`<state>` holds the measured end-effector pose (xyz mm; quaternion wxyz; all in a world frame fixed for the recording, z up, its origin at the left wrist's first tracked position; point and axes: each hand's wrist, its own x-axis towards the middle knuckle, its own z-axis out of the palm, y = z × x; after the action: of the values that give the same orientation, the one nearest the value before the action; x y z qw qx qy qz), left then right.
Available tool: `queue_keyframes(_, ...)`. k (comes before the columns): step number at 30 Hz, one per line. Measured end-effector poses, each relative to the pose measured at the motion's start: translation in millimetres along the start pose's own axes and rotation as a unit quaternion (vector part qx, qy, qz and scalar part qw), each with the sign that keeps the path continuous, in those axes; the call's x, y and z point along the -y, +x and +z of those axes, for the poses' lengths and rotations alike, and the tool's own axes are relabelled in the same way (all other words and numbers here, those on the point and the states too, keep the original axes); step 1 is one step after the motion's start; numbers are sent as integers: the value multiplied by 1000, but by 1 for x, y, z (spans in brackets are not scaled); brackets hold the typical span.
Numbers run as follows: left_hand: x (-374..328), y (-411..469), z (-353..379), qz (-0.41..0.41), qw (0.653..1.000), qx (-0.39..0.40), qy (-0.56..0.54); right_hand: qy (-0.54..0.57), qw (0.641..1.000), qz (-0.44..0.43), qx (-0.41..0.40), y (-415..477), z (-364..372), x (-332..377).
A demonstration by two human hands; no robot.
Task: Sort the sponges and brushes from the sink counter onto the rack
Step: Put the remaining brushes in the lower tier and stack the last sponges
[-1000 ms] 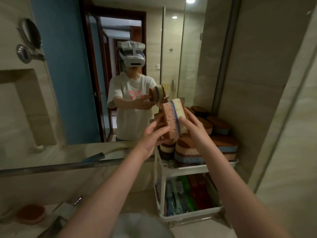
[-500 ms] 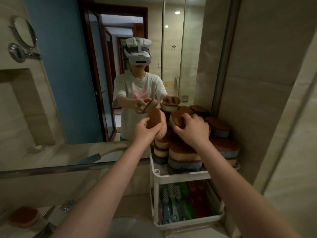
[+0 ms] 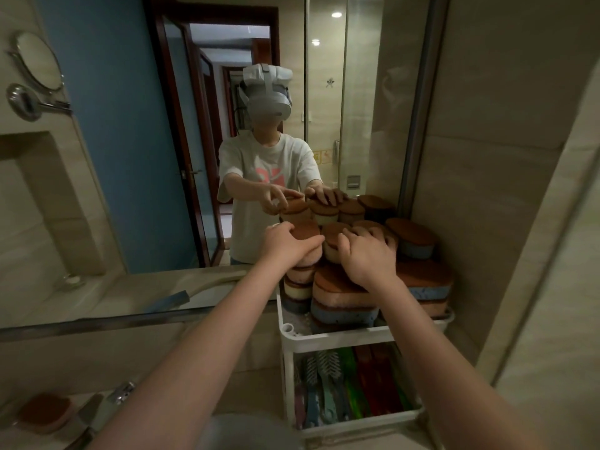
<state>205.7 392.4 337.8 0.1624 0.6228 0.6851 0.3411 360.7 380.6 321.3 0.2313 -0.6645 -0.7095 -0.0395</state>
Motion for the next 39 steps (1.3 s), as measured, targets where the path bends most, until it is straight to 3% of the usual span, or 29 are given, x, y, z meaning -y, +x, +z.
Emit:
queue_keyframes(3, -2, -2, 5, 4, 999, 11, 32, 7, 1000, 2, 7, 0, 1, 1)
queue_keyframes(12, 5, -2, 12, -3, 999, 26, -30, 14, 1000, -9, -6, -10, -2, 5)
queue_keyframes(23, 62, -24, -28, 12, 986, -75, -151, 99, 980, -140, -104, -48, 1, 89)
queue_keyframes(31, 188, -72, -106, -1, 971, -154, -185, 225, 962, -154, 31, -86, 56, 213)
queue_keyframes(39, 360, -112, -177, -133, 966, -165, -148, 268, 927, -154, 211, -130, 148, 333)
